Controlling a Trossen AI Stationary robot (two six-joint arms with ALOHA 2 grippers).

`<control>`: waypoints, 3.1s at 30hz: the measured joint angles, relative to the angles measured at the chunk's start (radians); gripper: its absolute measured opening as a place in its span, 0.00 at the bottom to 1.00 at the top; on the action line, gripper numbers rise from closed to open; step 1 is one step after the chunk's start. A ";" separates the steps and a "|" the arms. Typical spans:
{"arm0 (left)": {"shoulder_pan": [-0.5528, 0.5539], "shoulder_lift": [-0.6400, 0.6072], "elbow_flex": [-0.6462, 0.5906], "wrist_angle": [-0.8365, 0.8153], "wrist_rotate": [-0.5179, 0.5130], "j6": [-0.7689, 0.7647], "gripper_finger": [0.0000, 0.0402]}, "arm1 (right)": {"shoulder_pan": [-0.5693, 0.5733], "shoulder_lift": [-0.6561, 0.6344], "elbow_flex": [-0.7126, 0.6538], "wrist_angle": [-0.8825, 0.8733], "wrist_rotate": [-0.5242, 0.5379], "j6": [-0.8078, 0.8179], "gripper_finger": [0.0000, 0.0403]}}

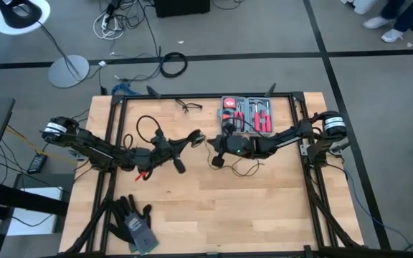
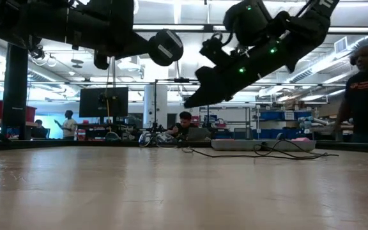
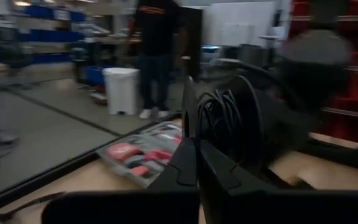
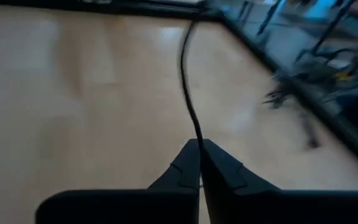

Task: Coil cords
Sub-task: Coil the black wire onto the spool

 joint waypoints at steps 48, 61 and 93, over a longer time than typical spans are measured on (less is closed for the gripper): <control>0.028 -0.021 0.000 -0.339 0.238 -0.235 0.00 | 0.042 0.033 0.319 -0.690 -0.034 0.168 0.06; 0.028 -0.079 -0.047 -0.295 0.133 -0.228 0.00 | 0.145 0.009 -0.126 -0.097 -0.057 0.406 0.06; 0.050 -0.079 -0.072 -0.102 0.130 -0.171 0.00 | 0.072 -0.060 -0.222 0.251 -0.030 0.333 0.31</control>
